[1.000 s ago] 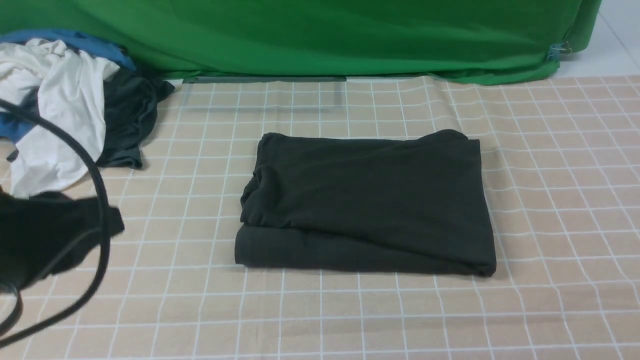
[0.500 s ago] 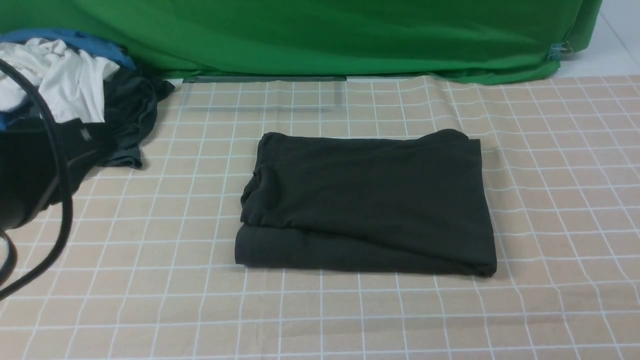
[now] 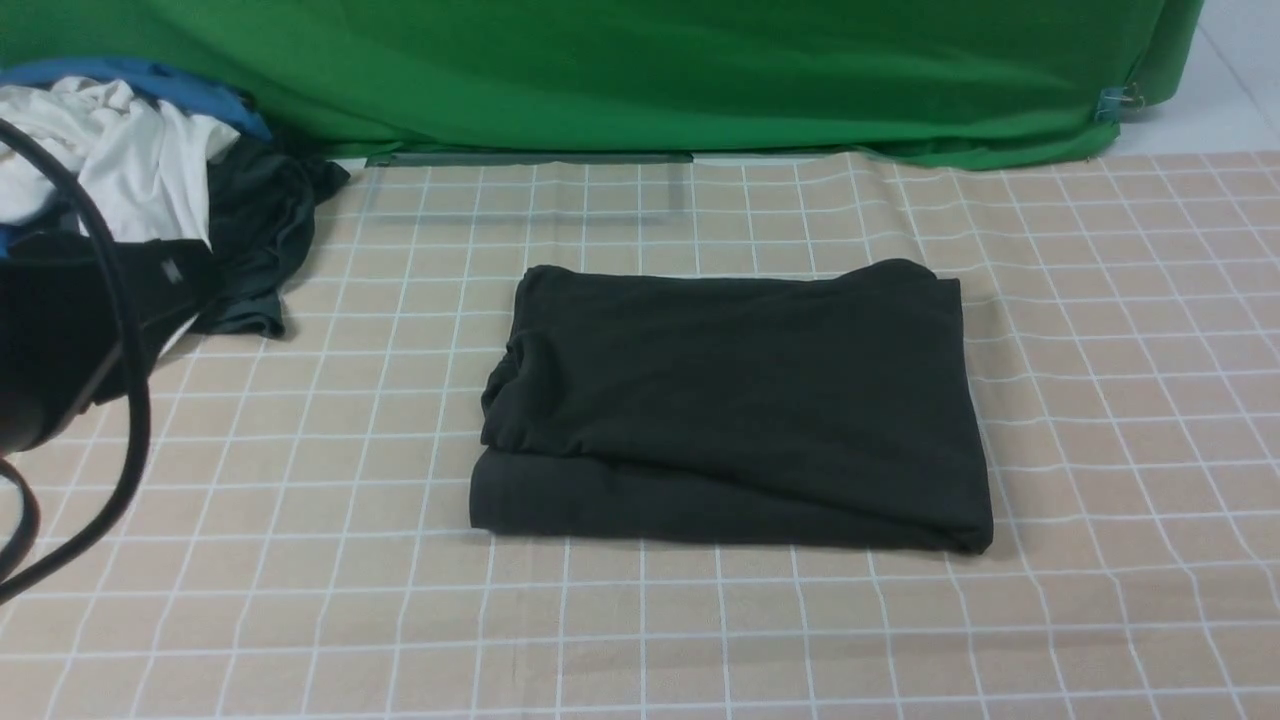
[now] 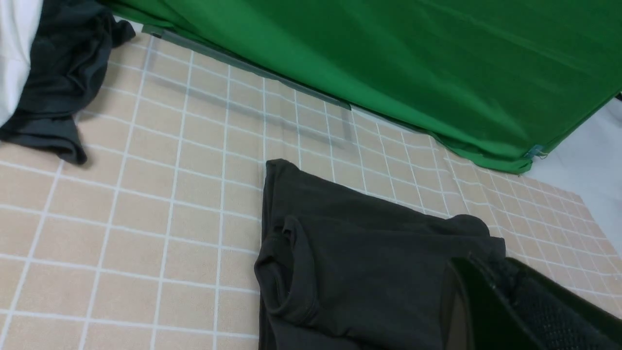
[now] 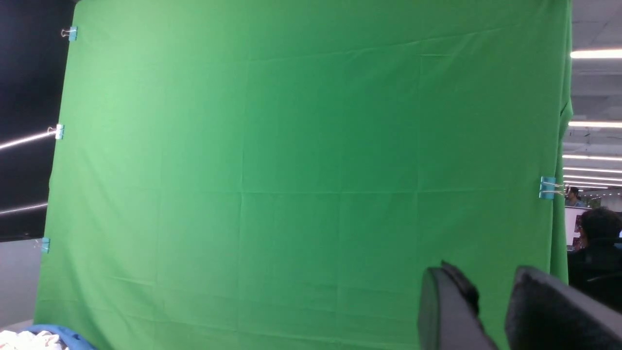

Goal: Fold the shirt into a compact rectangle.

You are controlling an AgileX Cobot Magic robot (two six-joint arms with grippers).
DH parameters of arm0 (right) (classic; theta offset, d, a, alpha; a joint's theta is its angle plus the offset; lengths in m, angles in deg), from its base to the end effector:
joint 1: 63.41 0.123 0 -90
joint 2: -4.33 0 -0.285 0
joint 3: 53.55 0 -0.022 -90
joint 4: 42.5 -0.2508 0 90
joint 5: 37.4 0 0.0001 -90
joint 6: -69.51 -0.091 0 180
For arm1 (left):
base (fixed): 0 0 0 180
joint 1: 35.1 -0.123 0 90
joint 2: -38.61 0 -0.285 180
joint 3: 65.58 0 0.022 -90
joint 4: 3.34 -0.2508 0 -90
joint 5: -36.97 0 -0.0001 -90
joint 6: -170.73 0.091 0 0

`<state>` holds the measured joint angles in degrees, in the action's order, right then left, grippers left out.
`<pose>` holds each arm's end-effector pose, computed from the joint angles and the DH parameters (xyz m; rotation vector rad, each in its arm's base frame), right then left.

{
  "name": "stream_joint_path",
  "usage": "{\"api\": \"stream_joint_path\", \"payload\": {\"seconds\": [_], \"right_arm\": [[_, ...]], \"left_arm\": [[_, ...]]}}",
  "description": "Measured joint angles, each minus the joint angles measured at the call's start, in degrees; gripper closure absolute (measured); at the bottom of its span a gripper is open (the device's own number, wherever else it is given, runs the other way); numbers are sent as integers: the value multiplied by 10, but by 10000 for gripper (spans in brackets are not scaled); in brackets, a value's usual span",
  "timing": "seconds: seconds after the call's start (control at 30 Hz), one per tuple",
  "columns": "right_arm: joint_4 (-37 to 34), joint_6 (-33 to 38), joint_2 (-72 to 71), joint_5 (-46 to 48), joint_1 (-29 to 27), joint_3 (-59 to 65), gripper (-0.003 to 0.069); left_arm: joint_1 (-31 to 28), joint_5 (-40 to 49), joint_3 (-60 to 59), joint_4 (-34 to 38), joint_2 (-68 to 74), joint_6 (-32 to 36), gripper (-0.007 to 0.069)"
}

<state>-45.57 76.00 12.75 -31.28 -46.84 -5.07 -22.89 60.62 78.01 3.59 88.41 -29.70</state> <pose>-0.0027 -0.0003 0.3613 -0.1965 1.0844 0.2087 0.1460 -0.0361 0.3485 -0.2140 1.9350 -0.5018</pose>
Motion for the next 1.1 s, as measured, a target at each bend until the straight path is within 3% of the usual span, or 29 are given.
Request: {"api": "stream_joint_path", "payload": {"seconds": [0.2, 0.4, 0.53, 0.8, 0.9, 1.0, 1.1], "right_arm": [[0, 0, 0, 0, 0, 0, 423], [0, 0, 0, 0, 0, 0, 423], [0, 0, 0, 0, 0, 0, 423], [0, 0, 0, 0, 0, 0, 421], [0, 0, 0, 0, 0, 0, 421], [0, 0, 0, 0, -1, 0, 421], [-1, 0, 0, 0, -1, 0, 421]], "left_arm": [[0, -3, 0, -1, 0, 3, 612], [0, -13, -15, -29, -21, 53, 612], [-10, -62, -78, -31, -84, 93, 612], [-105, -207, -346, -29, -288, 104, 612], [-127, -180, -407, -29, -354, 104, 612], [-134, -109, -412, -40, -403, 104, 612], [-134, -101, -412, -46, -417, 105, 612]]}}
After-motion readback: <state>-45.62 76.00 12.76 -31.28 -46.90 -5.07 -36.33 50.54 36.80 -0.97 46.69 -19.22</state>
